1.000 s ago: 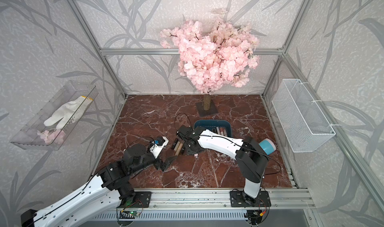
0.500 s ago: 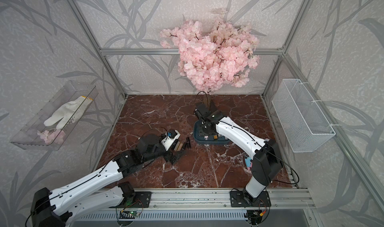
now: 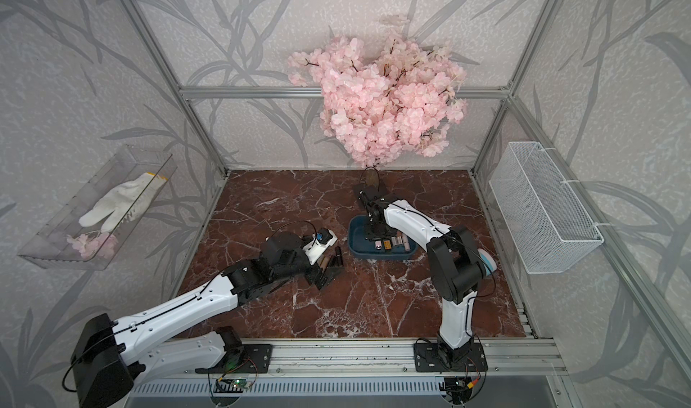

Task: Put the lipstick into the storage box
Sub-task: Place the lipstick in the storage box.

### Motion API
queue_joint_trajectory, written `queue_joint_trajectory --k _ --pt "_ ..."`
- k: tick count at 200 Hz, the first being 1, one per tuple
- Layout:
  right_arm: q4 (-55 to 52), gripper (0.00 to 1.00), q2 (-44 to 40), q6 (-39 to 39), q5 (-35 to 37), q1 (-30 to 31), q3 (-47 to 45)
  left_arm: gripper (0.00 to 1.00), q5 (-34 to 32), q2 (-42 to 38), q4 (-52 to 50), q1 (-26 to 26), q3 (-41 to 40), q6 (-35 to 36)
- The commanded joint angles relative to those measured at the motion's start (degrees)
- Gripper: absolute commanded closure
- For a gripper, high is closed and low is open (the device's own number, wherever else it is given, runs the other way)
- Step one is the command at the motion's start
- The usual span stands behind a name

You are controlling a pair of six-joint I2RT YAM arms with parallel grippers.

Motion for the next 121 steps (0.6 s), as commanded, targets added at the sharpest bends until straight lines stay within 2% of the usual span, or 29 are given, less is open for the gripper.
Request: queue_joint_trajectory --k 1,53,121 --pt "1.4 0.81 1.6 -0.9 -0.9 -0.4 1.3 0.0 2.2 2.3 1.5 -0.1 2.0 1.3" --pt "2.5 0.81 5.3 -0.8 -1.2 -0.8 1.7 0.0 4.0 6.3 2.0 -0.1 4.1 2.5" --pt "2.5 0.81 8.0 -1.4 0.3 -1.5 2.9 0.0 4.1 4.8 1.9 0.3 2.5 2.5"
